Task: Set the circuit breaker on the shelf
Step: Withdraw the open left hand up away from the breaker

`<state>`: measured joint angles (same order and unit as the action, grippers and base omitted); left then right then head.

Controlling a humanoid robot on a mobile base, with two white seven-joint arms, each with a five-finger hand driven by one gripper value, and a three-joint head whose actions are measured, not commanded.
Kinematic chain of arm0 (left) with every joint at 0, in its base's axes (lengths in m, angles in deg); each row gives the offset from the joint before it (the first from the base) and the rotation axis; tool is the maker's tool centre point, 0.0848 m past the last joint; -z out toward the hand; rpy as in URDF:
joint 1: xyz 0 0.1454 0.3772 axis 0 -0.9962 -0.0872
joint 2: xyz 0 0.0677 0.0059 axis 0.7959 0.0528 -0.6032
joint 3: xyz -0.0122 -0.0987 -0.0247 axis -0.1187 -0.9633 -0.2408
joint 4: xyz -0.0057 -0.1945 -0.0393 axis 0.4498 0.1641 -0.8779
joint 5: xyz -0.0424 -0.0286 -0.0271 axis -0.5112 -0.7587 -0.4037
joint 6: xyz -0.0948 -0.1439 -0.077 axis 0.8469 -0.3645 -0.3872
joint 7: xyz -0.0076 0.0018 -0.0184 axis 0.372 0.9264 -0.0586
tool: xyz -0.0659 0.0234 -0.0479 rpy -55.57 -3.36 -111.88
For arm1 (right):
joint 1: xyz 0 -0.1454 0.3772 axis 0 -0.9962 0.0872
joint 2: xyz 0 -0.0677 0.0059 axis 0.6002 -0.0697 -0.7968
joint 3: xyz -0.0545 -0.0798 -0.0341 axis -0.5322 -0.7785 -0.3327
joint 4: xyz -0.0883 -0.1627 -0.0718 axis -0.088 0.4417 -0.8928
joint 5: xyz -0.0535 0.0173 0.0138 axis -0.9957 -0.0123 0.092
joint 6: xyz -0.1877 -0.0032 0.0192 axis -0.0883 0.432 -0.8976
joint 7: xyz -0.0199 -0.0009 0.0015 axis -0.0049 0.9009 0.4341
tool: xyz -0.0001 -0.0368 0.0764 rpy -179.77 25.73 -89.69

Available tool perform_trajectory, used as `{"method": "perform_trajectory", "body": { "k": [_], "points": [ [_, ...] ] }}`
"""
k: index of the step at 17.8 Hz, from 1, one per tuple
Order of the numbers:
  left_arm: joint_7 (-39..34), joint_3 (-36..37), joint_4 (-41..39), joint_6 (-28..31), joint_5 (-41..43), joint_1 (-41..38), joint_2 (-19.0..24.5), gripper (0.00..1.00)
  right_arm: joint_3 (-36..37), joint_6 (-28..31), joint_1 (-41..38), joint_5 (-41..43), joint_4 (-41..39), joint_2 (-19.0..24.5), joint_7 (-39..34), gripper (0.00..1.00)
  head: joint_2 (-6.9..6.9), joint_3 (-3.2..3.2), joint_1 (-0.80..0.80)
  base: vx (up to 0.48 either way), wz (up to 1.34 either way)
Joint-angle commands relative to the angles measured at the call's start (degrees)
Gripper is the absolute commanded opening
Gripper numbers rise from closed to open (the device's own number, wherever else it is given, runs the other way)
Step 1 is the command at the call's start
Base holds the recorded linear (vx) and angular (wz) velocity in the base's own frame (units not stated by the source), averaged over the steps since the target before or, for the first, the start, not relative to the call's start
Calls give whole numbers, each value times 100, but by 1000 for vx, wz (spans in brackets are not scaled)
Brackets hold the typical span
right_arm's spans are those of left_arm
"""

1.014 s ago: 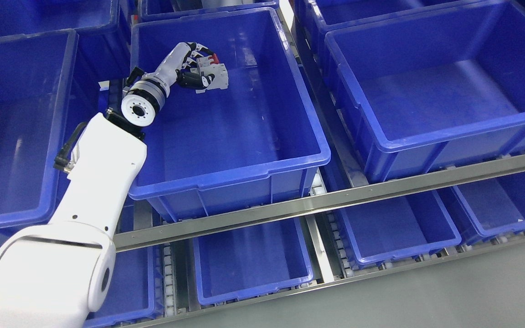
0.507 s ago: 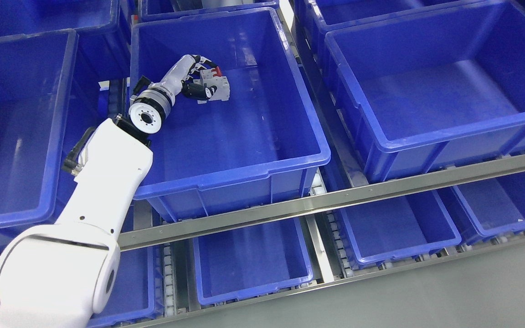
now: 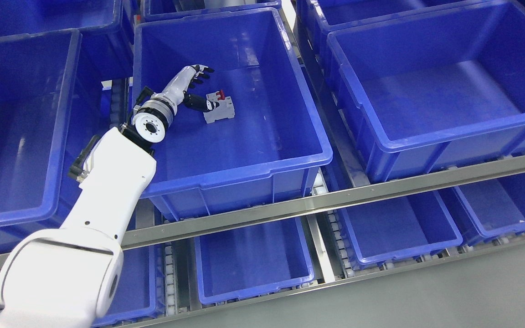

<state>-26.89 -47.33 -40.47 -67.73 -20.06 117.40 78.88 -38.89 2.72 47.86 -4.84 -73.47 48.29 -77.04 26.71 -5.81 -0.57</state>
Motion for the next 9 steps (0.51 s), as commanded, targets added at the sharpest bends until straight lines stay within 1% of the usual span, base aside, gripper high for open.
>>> {"method": "perform_trajectory", "body": {
  "k": [1, 2, 3, 4, 5, 6, 7, 8, 9],
  "points": [
    [-15, -42, -339, 5, -18, 263, 140, 93, -114, 370, -2, 0, 0, -100, 2, 100, 0, 0, 0, 0, 0],
    [-15, -172, -760, 14, -26, 361, 201, 99, -114, 370, -2, 0, 0, -100, 2, 100, 0, 0, 0, 0, 0],
    [2, -487, -1303, 5, -70, 371, 341, 99, -114, 370, -2, 0, 0, -100, 2, 100, 0, 0, 0, -11, 0],
    [37, -969, -1918, -3, -79, 353, 386, 99, -114, 370, -2, 0, 0, -100, 2, 100, 0, 0, 0, -11, 0],
    [55, -1678, -2638, -4, -105, 179, 325, 99, -114, 370, -2, 0, 0, -100, 2, 100, 0, 0, 0, -51, -40],
    [21, -2233, -3184, -30, -175, -32, 107, 100, -114, 370, -2, 0, 0, -100, 2, 100, 0, 0, 0, -101, -20],
    [-15, -2683, -3686, -12, -254, -208, 82, 100, -114, 370, -2, 0, 0, -100, 2, 100, 0, 0, 0, -101, -20],
    [-50, -3044, -4300, 5, -342, -383, 82, 100, -114, 370, -2, 0, 0, -100, 2, 100, 0, 0, 0, -115, 14],
    [-198, -3004, -4889, 31, -569, -681, 82, 100, -114, 370, -2, 0, 0, -100, 2, 100, 0, 0, 0, -115, 14]
  ]
}}
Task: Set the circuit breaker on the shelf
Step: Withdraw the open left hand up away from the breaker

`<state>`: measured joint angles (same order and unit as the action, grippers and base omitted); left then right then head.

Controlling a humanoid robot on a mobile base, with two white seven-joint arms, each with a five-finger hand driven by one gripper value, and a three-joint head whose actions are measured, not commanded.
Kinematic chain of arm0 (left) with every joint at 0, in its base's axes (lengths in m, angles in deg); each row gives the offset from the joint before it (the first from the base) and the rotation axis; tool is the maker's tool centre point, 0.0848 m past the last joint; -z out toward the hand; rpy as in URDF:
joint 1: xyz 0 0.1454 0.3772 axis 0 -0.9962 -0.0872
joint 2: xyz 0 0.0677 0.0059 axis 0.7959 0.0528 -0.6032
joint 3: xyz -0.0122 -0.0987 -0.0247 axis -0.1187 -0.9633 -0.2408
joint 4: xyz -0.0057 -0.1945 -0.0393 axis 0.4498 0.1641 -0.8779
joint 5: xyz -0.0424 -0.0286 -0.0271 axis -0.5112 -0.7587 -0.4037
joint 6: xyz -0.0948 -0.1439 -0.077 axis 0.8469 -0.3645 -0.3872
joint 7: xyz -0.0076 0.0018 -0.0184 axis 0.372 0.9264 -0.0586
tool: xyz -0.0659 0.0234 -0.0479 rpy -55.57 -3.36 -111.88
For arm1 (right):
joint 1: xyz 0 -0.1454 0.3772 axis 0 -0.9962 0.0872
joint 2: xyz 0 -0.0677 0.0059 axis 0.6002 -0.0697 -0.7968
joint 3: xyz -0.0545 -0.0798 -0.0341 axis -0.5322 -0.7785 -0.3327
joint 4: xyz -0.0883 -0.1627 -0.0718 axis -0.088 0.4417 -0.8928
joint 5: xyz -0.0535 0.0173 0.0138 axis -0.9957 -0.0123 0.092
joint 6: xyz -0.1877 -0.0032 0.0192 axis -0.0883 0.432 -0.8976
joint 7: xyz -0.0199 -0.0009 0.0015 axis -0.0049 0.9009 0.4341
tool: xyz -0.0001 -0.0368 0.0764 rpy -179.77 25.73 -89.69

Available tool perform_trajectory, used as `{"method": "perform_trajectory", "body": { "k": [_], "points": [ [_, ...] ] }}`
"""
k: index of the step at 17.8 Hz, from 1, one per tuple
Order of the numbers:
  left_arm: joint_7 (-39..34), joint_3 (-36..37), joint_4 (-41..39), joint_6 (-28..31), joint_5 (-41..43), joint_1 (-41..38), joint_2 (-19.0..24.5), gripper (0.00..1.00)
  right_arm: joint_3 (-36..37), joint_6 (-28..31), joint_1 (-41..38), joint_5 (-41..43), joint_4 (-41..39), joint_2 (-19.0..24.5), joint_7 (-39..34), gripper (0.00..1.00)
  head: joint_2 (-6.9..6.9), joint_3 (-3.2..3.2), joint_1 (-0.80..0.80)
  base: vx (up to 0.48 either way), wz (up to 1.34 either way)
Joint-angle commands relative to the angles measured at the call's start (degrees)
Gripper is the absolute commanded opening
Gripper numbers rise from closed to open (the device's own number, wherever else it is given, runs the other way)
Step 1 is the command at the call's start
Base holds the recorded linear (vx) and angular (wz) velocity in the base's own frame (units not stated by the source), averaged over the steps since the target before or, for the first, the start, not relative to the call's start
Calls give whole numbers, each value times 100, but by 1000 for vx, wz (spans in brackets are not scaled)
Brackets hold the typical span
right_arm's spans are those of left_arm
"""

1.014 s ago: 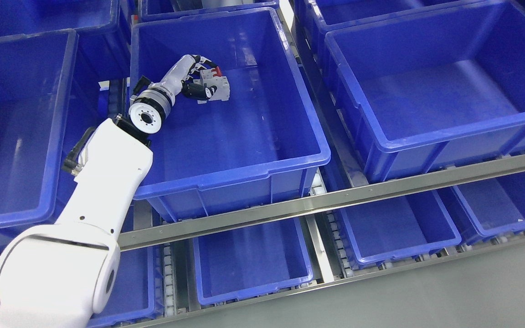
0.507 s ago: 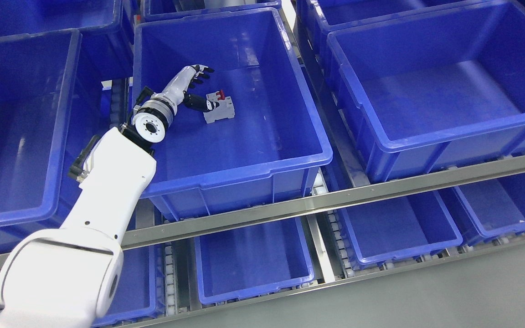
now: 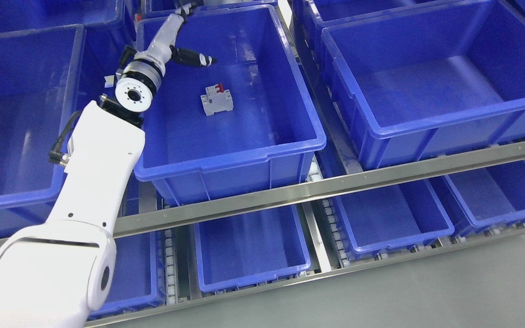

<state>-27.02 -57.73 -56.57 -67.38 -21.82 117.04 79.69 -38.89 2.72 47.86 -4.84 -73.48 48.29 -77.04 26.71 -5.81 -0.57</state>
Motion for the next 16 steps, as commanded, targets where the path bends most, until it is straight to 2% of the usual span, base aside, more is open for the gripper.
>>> {"method": "perform_trajectory", "body": {
  "k": [1, 4, 8, 11, 16],
  "points": [
    [-334, -1842, -3694, 92, -621, -926, 1, 100, -114, 370, -2, 0, 9, -100, 3, 100, 0, 0, 0, -176, 11],
    [-450, -1526, -5126, 732, -1053, -2023, 1, 100, -114, 370, -2, 0, 0, -100, 3, 100, 0, 0, 0, -201, 9],
    [-450, -1060, -6386, 936, -1177, -3326, 1, 100, -114, 370, -2, 0, 0, -100, 3, 100, -1, 0, 0, -211, 27],
    [-441, -892, -6721, 980, -1177, -3749, 1, 100, -114, 370, -2, 0, 0, -100, 3, 100, -1, 0, 0, -233, -23],
    [-441, -839, -6740, 1077, -1186, -3777, 1, 100, -114, 370, -2, 0, 0, -100, 3, 100, -1, 0, 0, -178, -96]
  ]
}}
